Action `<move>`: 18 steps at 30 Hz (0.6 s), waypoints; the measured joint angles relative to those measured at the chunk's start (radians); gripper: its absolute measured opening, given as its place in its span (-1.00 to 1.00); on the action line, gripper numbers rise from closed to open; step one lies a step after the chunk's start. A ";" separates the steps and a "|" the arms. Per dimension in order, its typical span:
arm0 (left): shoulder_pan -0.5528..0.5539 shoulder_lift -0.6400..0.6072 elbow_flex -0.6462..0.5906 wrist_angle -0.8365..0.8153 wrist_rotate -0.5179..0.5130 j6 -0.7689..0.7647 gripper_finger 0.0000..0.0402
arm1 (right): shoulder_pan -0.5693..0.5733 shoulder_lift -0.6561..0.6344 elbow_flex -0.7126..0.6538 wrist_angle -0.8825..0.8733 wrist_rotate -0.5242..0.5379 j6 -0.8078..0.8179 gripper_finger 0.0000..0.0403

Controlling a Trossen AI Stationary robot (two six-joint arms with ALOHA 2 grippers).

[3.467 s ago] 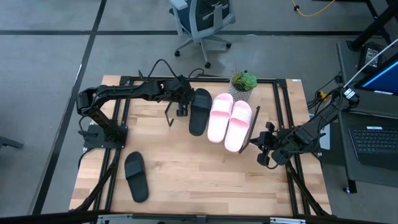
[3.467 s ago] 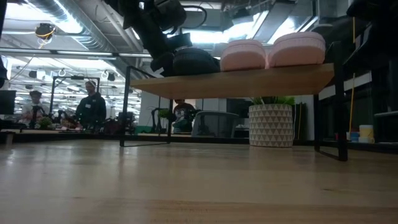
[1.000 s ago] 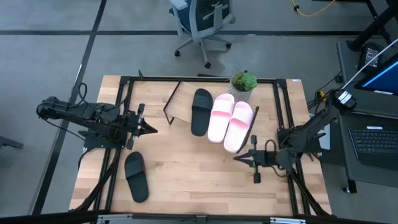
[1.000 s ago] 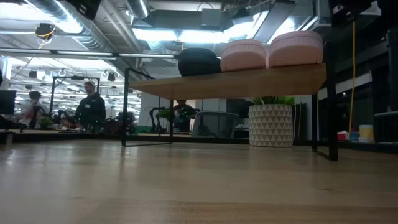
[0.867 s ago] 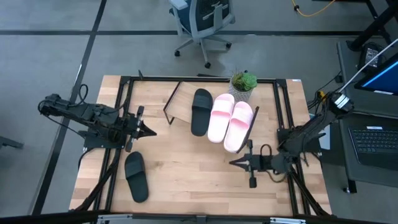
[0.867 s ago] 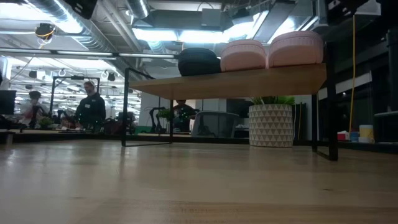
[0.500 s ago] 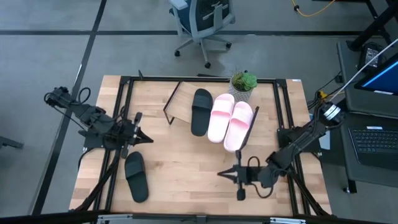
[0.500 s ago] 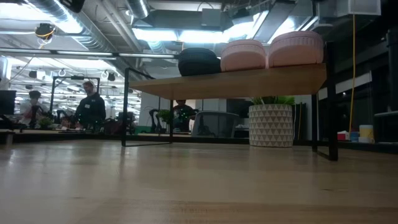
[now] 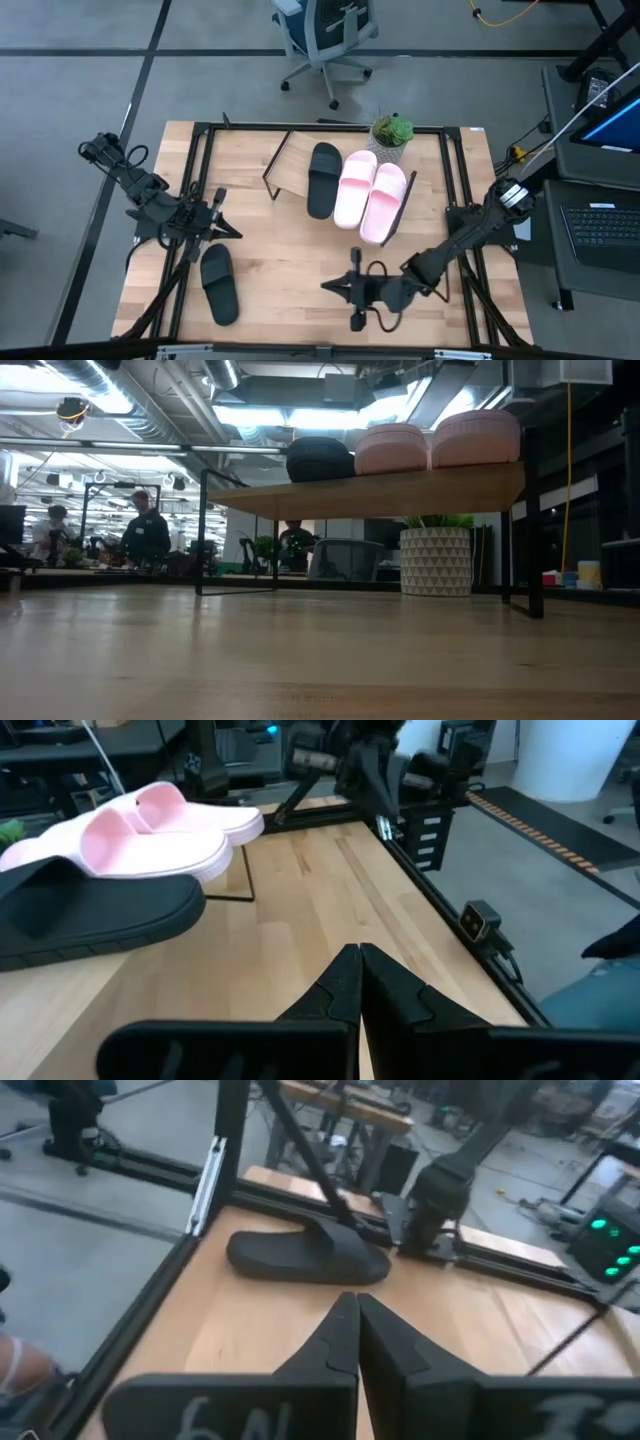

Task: Pick and place slides into the shelf
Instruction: Put the black slide on the shelf

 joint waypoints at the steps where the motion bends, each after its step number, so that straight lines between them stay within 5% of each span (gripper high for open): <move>1: -0.002 -0.001 0.000 0.002 0.000 0.000 -1.00 | -0.013 0.008 0.009 -0.003 -0.032 -0.006 -0.98; 4: -0.003 0.000 0.000 0.003 0.000 0.000 -1.00 | -0.050 0.034 0.047 0.001 -0.127 -0.020 -0.98; 18: -0.003 -0.001 0.000 0.001 0.019 0.022 -1.00 | -0.106 0.161 0.239 -0.030 -0.231 -0.123 -0.98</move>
